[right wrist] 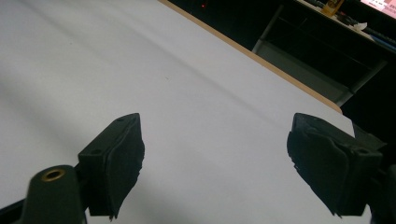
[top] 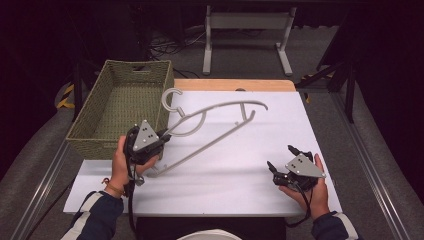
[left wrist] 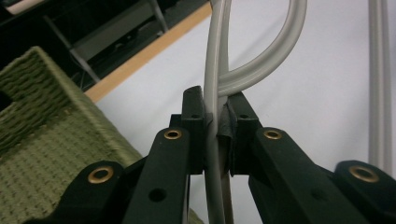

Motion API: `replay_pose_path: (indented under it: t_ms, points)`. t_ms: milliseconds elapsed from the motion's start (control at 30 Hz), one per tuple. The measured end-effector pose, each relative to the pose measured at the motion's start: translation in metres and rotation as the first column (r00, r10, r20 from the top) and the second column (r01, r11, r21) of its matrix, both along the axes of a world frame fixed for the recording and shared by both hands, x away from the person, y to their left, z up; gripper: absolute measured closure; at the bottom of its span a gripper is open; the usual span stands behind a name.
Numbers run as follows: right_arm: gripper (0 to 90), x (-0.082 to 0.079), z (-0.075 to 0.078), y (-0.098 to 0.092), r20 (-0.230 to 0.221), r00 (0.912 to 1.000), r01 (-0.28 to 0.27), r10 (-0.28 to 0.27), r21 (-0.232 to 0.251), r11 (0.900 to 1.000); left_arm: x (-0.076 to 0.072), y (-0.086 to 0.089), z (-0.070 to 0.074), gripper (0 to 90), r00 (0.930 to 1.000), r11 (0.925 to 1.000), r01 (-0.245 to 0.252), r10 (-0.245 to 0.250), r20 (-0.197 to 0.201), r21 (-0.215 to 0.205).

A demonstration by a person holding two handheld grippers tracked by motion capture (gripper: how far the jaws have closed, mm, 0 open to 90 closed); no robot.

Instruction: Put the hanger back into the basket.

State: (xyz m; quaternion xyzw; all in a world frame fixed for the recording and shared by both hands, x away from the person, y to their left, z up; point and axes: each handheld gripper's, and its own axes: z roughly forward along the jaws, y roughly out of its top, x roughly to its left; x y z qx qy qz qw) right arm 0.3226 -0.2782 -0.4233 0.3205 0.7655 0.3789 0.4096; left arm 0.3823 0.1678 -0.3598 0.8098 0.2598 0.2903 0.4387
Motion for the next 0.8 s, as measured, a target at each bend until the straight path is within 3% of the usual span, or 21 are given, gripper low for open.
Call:
replay_pose_path:
  t_ms: [133,333,633,800]
  points:
    - [18.7,0.001,-0.002,0.003,-0.009,0.9997,-0.024,0.024,0.005,1.0,0.006,0.013,0.009,81.0,0.9993,0.998,-0.038,0.038,0.005,-0.05]
    - [18.8,0.003,-0.009,0.008,-0.048,0.9981,-0.039,0.038,-0.014,0.999,0.014,0.036,0.025,81.1,0.9959,0.9873,-0.088,0.09,0.007,-0.133]
    - [18.8,0.005,-0.014,0.013,-0.082,0.9949,-0.062,0.059,-0.029,0.998,0.035,0.066,0.035,81.1,0.987,0.9798,-0.16,0.158,-0.026,-0.12]
    - [18.8,0.006,-0.015,0.014,-0.091,0.9939,-0.066,0.063,-0.032,0.997,0.046,0.083,0.037,81.0,0.9796,0.9706,-0.2,0.196,-0.046,-0.134]
